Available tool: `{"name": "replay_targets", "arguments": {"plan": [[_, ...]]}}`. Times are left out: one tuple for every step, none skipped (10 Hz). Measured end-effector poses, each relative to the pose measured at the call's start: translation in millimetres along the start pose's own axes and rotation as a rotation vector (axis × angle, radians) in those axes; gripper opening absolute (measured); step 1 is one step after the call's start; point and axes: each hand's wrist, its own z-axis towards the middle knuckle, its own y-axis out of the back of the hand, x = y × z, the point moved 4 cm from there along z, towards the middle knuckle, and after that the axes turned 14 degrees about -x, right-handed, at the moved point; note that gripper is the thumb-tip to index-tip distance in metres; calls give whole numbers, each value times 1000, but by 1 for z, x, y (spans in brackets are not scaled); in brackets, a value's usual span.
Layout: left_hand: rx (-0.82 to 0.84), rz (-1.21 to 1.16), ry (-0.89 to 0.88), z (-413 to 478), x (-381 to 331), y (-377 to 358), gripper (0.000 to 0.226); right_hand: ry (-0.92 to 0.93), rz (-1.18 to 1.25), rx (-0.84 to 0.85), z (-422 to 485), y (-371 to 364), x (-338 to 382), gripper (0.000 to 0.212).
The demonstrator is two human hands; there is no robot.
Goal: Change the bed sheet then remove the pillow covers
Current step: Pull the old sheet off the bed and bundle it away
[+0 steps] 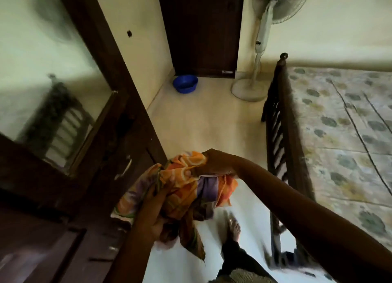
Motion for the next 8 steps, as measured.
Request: {"name": "replay_targets", "arguments": {"plan": [[830,-200,-162,-34,-45,-59,46,60,-100,-76,63,56,-5,45],[872,-269,-229,-33,-84,-107,29,67,-168,-141,112,100,-11,47],[874,-271,-182,-54,-169,-187,39,32,-157,-271,183,160,-23,49],[883,-292,-170,-58,-204,-228,54,10,-121,-318,222,189,-29,50],[849,-351,-162,-50,-258,-289,53,-9,-101,-302,292,231,-36,47],[814,-365,-124,-35,-293,-334,57,-4,-73,-287,346,256,-39,45],[807,-348,-122,-13,-344,-398,85,19,-70,-287,429,291,-43,34],[817,-351,-120,2,-389,-436,86,47,-87,-302,484,315,-38,27]]}}
